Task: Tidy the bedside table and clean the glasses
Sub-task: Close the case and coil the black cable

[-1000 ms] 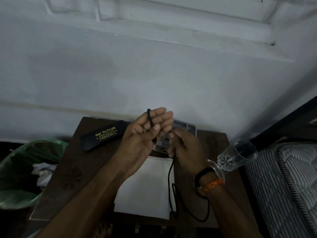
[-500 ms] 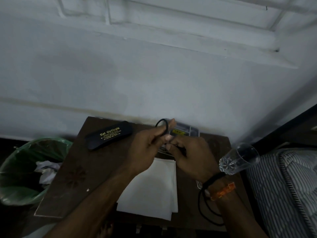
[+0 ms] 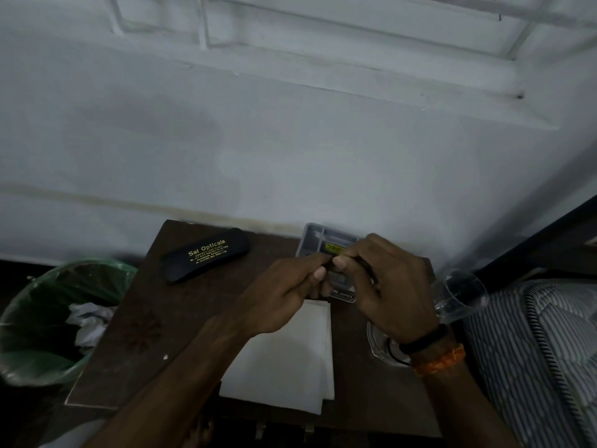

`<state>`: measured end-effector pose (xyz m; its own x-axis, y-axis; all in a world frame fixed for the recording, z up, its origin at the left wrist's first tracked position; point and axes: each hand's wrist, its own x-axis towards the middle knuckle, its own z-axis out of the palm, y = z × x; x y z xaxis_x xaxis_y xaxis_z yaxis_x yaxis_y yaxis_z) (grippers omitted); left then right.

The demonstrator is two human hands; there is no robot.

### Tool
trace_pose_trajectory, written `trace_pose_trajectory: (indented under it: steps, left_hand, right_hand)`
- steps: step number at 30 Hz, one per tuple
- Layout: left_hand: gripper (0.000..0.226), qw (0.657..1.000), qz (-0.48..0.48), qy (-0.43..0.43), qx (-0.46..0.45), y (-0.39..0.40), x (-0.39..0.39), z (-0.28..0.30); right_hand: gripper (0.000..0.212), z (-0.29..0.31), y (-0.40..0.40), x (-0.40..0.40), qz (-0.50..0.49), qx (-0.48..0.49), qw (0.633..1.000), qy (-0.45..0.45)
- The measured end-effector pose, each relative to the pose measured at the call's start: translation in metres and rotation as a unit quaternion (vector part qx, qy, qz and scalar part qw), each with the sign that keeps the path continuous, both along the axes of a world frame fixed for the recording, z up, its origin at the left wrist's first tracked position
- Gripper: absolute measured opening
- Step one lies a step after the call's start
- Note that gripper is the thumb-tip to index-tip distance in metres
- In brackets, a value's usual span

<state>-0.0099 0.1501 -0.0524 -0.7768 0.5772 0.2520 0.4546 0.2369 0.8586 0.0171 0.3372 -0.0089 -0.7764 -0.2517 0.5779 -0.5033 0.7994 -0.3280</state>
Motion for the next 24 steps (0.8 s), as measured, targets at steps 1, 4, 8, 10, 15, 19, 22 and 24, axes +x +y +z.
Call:
trace_pose_trajectory:
  steps: [1, 4, 8, 10, 15, 19, 22, 24]
  left_hand:
    - [0.028, 0.999, -0.003, -0.040, 0.024, 0.002, 0.000, 0.002]
    - [0.031, 0.963, -0.034, -0.212, 0.164, 0.005, 0.001, 0.012]
    - [0.027, 0.878, -0.097, -0.366, 0.294, 0.003, 0.003, 0.021]
    - [0.026, 0.845, -0.119, -0.404, 0.331, 0.003, 0.003, 0.023]
    - [0.033, 0.811, -0.104, -0.402, 0.412, 0.008, 0.003, 0.022]
    - [0.034, 0.812, -0.040, -0.374, 0.445, 0.012, 0.001, 0.022]
    - [0.035, 0.823, 0.014, -0.344, 0.451, 0.012, -0.004, 0.018]
    - [0.033, 0.849, 0.041, -0.312, 0.425, 0.011, -0.006, 0.014]
  right_hand:
    - [0.012, 0.000, 0.001, -0.001, -0.016, -0.002, 1.000, 0.009]
    - [0.012, 0.000, 0.004, -0.007, -0.042, -0.025, 0.999, 0.014]
    - [0.017, -0.007, 0.008, -0.010, -0.053, -0.077, 0.996, 0.004]
    - [0.018, -0.009, 0.007, -0.012, -0.059, -0.075, 0.995, -0.005]
    - [0.021, -0.015, 0.005, -0.013, -0.060, -0.064, 0.992, -0.086]
    - [0.014, -0.020, -0.006, -0.009, -0.037, -0.013, 0.986, -0.159]
    - [0.022, -0.020, -0.011, -0.008, -0.005, 0.037, 0.979, -0.200]
    - [0.024, -0.022, -0.011, -0.007, 0.001, 0.073, 0.975, -0.209]
